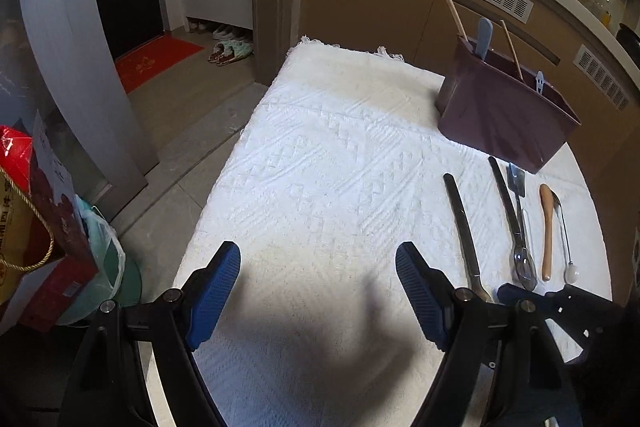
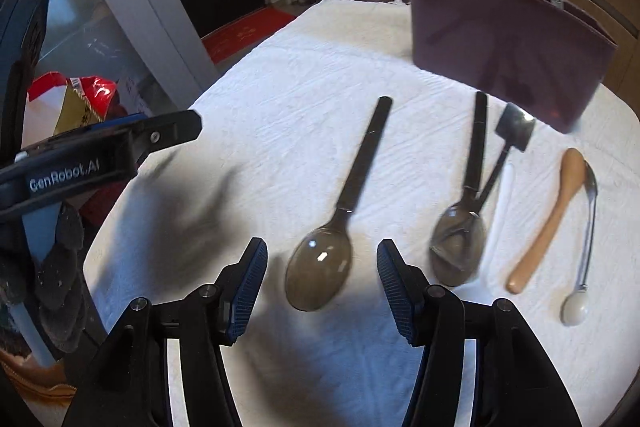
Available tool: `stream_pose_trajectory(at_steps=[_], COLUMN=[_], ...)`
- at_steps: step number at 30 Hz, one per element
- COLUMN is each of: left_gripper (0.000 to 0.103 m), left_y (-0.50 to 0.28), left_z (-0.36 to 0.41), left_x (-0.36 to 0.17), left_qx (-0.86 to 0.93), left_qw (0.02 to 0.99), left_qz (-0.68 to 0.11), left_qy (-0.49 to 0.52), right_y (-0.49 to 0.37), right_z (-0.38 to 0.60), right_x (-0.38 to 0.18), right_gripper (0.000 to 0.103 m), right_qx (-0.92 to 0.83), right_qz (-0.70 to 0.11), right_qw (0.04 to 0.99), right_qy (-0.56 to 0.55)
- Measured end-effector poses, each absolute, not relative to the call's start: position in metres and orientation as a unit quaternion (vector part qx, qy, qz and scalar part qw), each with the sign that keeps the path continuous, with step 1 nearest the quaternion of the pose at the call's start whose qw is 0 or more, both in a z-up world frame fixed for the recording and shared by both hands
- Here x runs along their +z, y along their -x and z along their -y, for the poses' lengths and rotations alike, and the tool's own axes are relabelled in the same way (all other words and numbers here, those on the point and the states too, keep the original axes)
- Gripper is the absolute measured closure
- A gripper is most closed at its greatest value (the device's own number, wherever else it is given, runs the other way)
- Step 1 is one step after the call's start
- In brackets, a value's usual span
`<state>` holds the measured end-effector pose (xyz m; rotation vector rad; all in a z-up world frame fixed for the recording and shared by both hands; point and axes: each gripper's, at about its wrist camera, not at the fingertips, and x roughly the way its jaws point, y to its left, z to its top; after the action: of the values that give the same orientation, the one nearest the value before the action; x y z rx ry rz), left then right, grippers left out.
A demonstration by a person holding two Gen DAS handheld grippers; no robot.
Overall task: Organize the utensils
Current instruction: 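Withdraw both tools from the holder and move over the loose utensils, then grasp the dark smoky plastic spoon by its handle with the left tool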
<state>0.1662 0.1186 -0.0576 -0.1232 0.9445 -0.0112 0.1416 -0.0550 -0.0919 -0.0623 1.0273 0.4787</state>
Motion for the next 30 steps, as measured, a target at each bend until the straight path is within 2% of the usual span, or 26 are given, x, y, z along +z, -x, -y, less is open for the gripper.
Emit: stream_pose_trajectory(at_steps=[2, 4, 7, 11, 15, 16, 17, 21, 24, 30], left_gripper=[0.026, 0.026, 0.026, 0.026, 0.026, 0.026, 0.026, 0.026, 0.026, 0.026], left_y=[-0.165, -0.165, -0.163, -0.163, -0.162, -0.162, -0.162, -0.163, -0.166, -0.157], left_z=[-0.115, -0.112, -0.110, -0.108, -0.094, -0.087, -0.080, -0.049, -0.034, -0.004], left_x=[-0.058, -0.057, -0.056, -0.056, -0.056, -0.056, -0.056, -0.057, -0.058, -0.073], left_qx=[-0.015, -0.024, -0.030, -0.033, -0.064, -0.076, -0.086, -0.130, -0.136, -0.175], left_qw=[0.889, 0.890, 0.891, 0.891, 0.887, 0.885, 0.884, 0.873, 0.870, 0.843], left_qz=[-0.453, -0.451, -0.449, -0.450, -0.454, -0.457, -0.459, -0.470, -0.474, -0.508], left_qy=[0.060, 0.059, 0.058, 0.057, 0.048, 0.045, 0.041, 0.030, 0.021, 0.000], right_y=[-0.141, -0.142, -0.141, -0.134, -0.128, -0.126, -0.126, -0.125, -0.127, -0.117], right_z=[0.048, 0.042, 0.033, 0.038, 0.065, 0.077, 0.087, 0.140, 0.174, 0.176], right_x=[-0.098, -0.101, -0.101, -0.098, -0.071, -0.063, -0.056, -0.039, -0.044, -0.057], right_gripper=[0.053, 0.054, 0.067, 0.069, 0.070, 0.079, 0.101, 0.102, 0.102, 0.099], right_qx=[0.216, 0.209, 0.197, 0.207, 0.194, 0.184, 0.176, 0.116, 0.098, 0.123], right_qz=[-0.488, -0.483, -0.478, -0.475, -0.442, -0.432, -0.426, -0.412, -0.432, -0.447], right_qw=[0.845, 0.849, 0.851, 0.849, 0.871, 0.879, 0.884, 0.902, 0.896, 0.886], right_qy=[0.041, 0.053, 0.094, 0.109, 0.092, 0.086, 0.081, 0.058, 0.029, 0.019])
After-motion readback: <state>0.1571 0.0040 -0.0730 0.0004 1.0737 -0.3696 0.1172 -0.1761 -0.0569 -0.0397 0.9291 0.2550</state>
